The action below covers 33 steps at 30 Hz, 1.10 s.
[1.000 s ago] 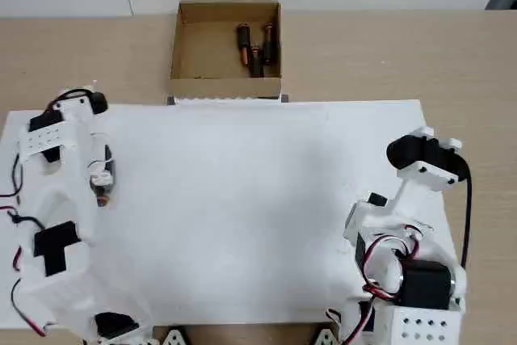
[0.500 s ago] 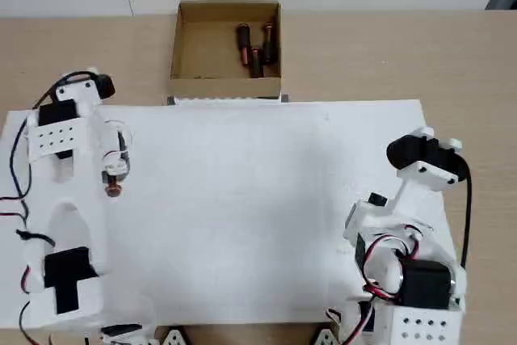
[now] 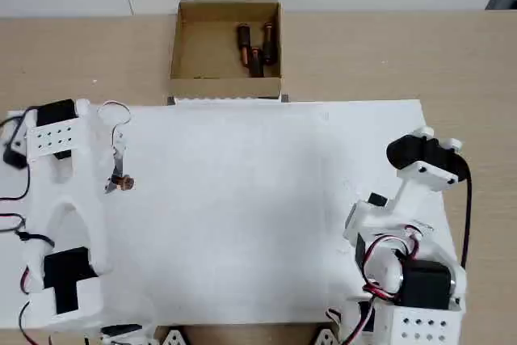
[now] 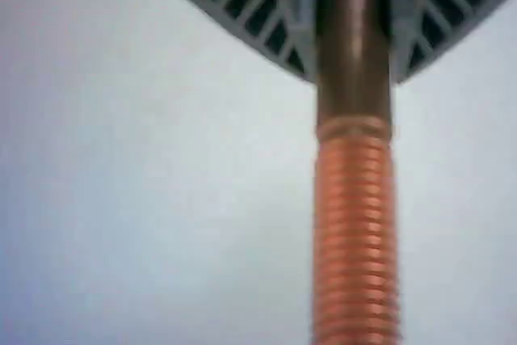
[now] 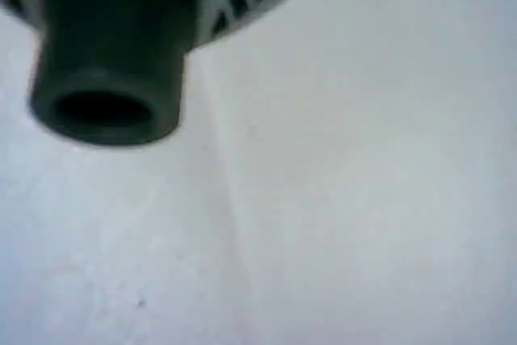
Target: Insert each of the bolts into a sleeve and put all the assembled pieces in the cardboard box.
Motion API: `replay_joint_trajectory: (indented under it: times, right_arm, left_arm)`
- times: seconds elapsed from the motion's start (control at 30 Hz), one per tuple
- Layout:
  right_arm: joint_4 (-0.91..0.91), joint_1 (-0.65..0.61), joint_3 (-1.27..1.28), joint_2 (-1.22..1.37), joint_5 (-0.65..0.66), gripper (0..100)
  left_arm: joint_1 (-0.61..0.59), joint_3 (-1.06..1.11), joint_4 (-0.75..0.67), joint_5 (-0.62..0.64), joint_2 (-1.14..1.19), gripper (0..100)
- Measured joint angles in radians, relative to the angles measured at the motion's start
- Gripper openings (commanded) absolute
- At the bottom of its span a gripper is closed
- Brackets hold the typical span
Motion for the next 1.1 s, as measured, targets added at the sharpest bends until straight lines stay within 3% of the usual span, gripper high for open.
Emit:
replay_joint_trajectory:
  times: [0.17,0.4,0.6,0.77,0.9,1.1]
  right_arm:
    - [0.000,0.000,0.000,0.000,0.000,0.2]
    - [0.000,0.000,0.000,0.000,0.000,0.2]
    - [0.000,0.000,0.000,0.000,0.000,0.2]
    - [0.000,0.000,0.000,0.000,0.000,0.2]
    - [0.000,0.000,0.000,0.000,0.000,0.2]
    - [0.000,0.000,0.000,0.000,0.000,0.2]
  left_arm:
    - [0.000,0.000,0.000,0.138,0.000,1]
    - [0.000,0.000,0.000,0.158,0.000,2]
    - [0.000,0.000,-0.005,0.158,0.000,15]
    - [0.005,0.000,-0.005,0.157,-0.003,17]
    - [0.005,0.000,-0.005,0.104,-0.003,17]
    - [0.005,0.000,-0.005,-0.158,-0.003,17]
